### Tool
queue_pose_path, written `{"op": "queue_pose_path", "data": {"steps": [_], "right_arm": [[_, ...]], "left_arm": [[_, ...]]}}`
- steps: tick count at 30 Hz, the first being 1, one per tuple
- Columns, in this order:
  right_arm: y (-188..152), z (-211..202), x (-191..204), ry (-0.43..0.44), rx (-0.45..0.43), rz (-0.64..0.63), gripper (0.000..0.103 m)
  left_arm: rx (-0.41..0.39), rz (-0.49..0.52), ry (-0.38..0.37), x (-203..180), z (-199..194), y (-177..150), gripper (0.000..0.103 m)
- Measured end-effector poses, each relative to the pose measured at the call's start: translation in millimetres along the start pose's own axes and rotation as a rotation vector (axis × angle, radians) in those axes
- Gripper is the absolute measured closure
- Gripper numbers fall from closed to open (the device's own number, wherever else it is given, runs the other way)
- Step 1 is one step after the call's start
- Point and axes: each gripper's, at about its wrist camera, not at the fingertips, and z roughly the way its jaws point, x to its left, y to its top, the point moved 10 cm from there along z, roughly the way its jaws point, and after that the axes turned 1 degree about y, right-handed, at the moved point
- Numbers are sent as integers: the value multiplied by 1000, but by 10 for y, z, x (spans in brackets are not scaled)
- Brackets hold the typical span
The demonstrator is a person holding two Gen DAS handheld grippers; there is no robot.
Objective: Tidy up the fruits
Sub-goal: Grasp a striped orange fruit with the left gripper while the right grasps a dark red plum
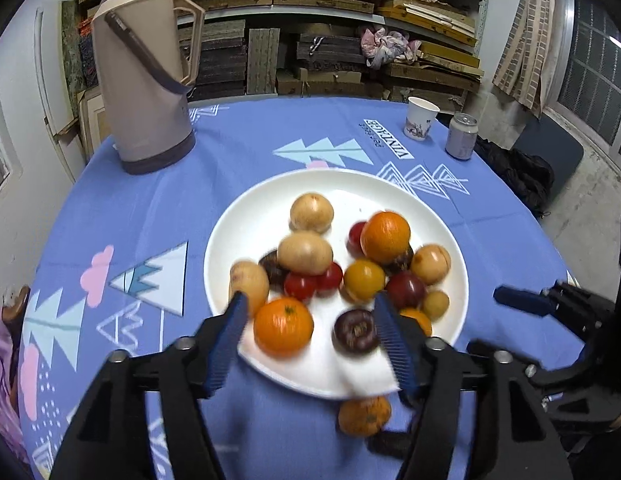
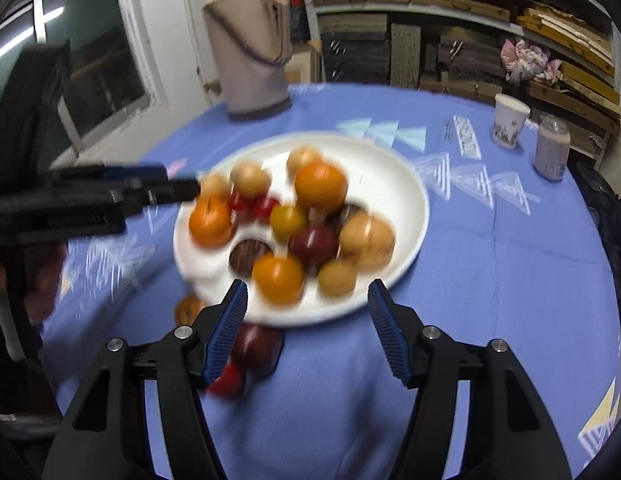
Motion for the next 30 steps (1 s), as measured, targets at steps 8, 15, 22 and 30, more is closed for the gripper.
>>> {"op": "queue_pose_path", "data": {"steps": [8, 15, 22, 30], "right_arm": [[-343, 172, 256, 41, 73, 3, 49], [-336, 443, 410, 55, 113, 0, 65], [-373, 266, 266, 49, 95, 32, 65], [-494, 72, 43, 47, 69, 90, 65]], "left_arm": [[16, -65, 11, 165, -179, -393, 30], [59, -99, 2, 242, -206, -650, 30], [134, -45, -57, -54, 6, -808, 30], [185, -17, -90, -253, 239, -878, 30]]}}
